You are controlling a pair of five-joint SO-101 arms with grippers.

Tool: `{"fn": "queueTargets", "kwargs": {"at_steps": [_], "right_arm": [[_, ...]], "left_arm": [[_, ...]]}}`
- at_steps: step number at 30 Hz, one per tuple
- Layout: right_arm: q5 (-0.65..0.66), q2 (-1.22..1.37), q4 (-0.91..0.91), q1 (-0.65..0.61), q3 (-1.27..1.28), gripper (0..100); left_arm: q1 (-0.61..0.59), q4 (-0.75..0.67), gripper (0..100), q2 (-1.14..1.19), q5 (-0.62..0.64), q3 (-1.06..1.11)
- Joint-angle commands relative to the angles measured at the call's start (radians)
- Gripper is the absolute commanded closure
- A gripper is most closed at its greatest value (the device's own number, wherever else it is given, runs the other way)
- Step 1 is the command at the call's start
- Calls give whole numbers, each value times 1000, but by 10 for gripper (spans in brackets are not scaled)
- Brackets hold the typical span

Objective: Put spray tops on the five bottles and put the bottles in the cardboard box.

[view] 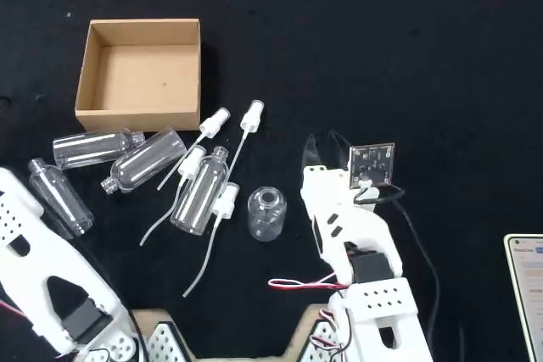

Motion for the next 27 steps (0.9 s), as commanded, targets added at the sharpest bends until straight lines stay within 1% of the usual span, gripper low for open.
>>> {"fn": "queueTargets", "kwargs": {"at_steps": [1,6,8,11,15,18,21,27], "right_arm": [[5,-19,-25,-9,-1,884],[3,-19,-26,-9,-1,884],[6,-21,-26,-11,-2,884],[6,-21,-26,-12,-5,884],[8,-21,-26,-12,-7,884],[8,-21,-26,-12,-7,884],[8,-21,-26,-12,-7,884],[8,-21,-23,-6,-5,884]], "left_arm": [[13,44,970,-129,8,-51],[4,51,971,-129,11,-45],[2,52,971,-141,11,4],[10,52,971,-239,12,177],[48,48,971,-497,54,496],[111,46,970,-710,69,714],[205,32,970,-901,74,905],[464,32,970,-1214,64,1221]]}}
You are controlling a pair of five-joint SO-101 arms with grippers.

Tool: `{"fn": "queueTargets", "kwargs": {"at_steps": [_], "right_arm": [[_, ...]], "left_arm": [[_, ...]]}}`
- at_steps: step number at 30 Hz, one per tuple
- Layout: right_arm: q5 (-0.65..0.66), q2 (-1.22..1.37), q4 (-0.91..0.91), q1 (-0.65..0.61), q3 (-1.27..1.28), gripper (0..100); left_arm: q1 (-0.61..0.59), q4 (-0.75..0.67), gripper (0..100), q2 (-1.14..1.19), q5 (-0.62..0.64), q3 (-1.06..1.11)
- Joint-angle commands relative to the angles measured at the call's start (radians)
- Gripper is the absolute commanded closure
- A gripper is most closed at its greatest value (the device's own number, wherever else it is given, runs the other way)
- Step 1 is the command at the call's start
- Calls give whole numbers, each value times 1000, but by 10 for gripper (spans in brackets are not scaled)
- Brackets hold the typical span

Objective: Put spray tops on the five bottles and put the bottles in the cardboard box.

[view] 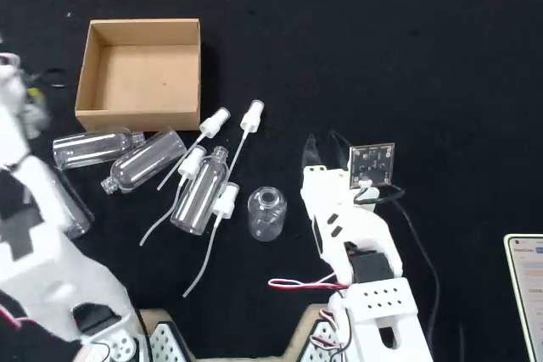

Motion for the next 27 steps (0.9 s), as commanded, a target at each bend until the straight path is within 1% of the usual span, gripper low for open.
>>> {"fn": "queueTargets", "kwargs": {"at_steps": [1,4,8,11,16,18,21,24,27], "right_arm": [[8,-21,-21,-6,-5,884],[8,-21,-21,32,-7,884],[2,-21,6,132,-35,884],[2,-21,117,184,-91,884],[2,-21,325,222,-208,883],[2,-21,376,233,-243,883],[2,-21,431,264,-283,882],[0,-21,456,296,-303,882],[0,-21,463,338,-323,882]], "left_arm": [[220,-9,970,-282,0,214],[338,-9,970,-393,-2,344],[473,-28,970,-517,-87,518],[521,-89,970,-626,-130,661],[558,-206,970,-821,-158,877],[576,-226,970,-896,-173,908],[634,-224,971,-993,-189,881],[730,-192,971,-1054,-189,862],[855,-133,971,-1076,-189,900]]}}
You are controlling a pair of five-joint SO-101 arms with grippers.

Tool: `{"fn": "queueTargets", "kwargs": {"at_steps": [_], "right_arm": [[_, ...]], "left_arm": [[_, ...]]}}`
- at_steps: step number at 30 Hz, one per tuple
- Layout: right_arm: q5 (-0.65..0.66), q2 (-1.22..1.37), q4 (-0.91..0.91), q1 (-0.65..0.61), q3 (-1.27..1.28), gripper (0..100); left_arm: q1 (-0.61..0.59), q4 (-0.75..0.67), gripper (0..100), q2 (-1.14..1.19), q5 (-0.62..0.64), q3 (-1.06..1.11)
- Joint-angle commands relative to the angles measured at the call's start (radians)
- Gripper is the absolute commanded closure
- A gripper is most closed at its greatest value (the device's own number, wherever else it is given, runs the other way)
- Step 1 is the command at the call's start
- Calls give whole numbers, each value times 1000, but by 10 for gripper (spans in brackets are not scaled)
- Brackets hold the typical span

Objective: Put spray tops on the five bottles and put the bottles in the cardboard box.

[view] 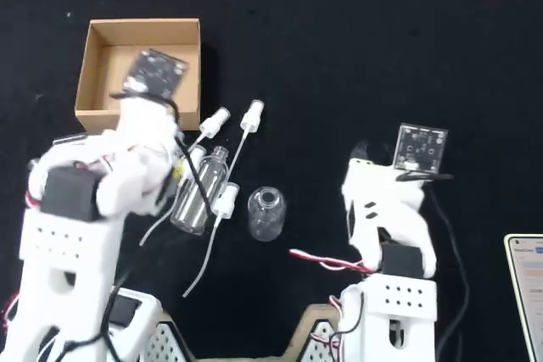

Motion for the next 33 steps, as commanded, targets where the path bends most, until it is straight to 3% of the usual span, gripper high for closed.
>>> {"fn": "queueTargets", "kwargs": {"at_steps": [1,9,20,28,33], "right_arm": [[3,-21,20,63,-91,882],[9,-21,244,249,-286,882],[28,-21,307,499,-285,882],[158,-12,301,736,-308,882],[164,-10,311,781,-309,882]], "left_arm": [[193,72,971,-57,-6,16],[608,87,970,-58,-8,94],[894,18,970,-51,-8,104],[937,-350,970,-54,-8,326],[918,-503,970,-49,-2,367]]}}
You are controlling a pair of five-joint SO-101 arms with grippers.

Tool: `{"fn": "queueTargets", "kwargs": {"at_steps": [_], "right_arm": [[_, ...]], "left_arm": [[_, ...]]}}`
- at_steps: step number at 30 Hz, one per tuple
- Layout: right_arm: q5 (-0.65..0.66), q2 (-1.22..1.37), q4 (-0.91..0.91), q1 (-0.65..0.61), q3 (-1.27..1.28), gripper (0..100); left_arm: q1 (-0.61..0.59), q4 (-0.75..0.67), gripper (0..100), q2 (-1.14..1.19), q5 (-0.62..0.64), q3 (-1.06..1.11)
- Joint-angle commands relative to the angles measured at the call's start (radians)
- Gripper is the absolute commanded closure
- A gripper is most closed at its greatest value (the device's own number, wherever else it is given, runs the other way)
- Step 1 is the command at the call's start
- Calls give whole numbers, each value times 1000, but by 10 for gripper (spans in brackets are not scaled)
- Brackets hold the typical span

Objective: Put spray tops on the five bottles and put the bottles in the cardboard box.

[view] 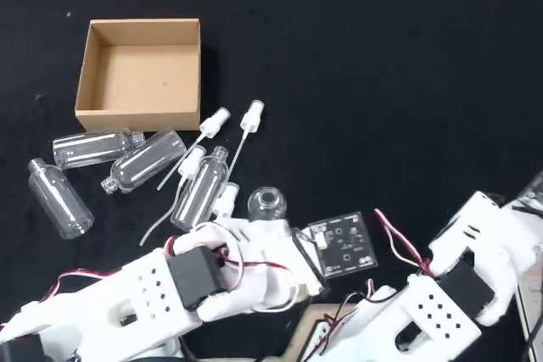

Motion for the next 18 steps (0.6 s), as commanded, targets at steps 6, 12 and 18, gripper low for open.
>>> {"fn": "queueTargets", "kwargs": {"at_steps": [6,12,18], "right_arm": [[-15,-13,49,17,-90,882],[-37,-15,110,-123,-97,882],[-37,-12,219,-299,-179,882]], "left_arm": [[-148,5,970,-43,0,-107],[-297,244,970,-109,-2,-380],[-607,322,970,-115,-3,-378]]}}
